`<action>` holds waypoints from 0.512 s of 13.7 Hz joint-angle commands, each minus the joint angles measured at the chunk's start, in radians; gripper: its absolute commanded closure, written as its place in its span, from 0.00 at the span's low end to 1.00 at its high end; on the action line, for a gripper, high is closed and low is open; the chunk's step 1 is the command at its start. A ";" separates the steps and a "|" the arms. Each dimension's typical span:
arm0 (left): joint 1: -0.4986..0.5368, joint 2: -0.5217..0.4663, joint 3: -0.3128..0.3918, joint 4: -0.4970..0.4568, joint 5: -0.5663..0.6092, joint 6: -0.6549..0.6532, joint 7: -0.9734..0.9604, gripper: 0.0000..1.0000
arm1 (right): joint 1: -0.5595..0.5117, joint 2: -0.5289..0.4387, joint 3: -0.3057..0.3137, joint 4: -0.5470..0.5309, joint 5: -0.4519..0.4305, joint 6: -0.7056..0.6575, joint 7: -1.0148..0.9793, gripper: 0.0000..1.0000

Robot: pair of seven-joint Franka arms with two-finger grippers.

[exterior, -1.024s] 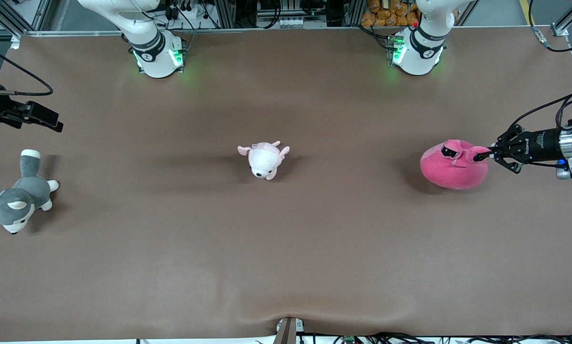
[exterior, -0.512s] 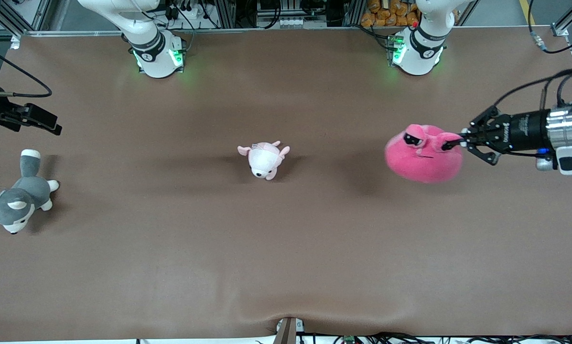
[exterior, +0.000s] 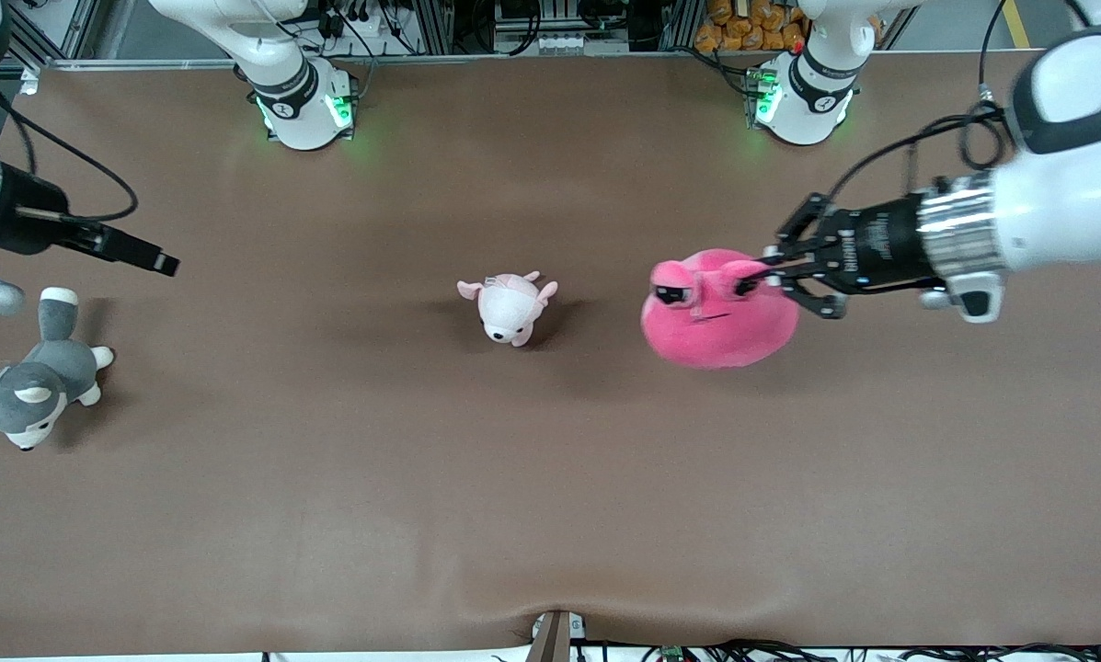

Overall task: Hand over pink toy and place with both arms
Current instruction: 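Lift the pink toy with the left gripper while the right gripper approaches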

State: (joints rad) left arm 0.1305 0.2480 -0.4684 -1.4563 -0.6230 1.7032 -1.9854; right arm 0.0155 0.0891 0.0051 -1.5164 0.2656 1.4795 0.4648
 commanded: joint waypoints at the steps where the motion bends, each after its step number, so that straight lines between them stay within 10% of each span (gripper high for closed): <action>1: -0.132 0.019 0.005 0.040 0.000 0.117 -0.166 1.00 | 0.030 0.021 -0.002 0.004 0.079 -0.002 0.161 0.00; 7: -0.279 0.037 0.008 0.045 0.003 0.257 -0.312 1.00 | 0.113 0.067 -0.002 0.004 0.349 0.019 0.521 0.00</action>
State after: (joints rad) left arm -0.1160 0.2678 -0.4664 -1.4474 -0.6227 1.9314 -2.2486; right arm 0.0970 0.1467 0.0079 -1.5170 0.5480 1.4883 0.8828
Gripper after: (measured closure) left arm 0.916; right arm 0.000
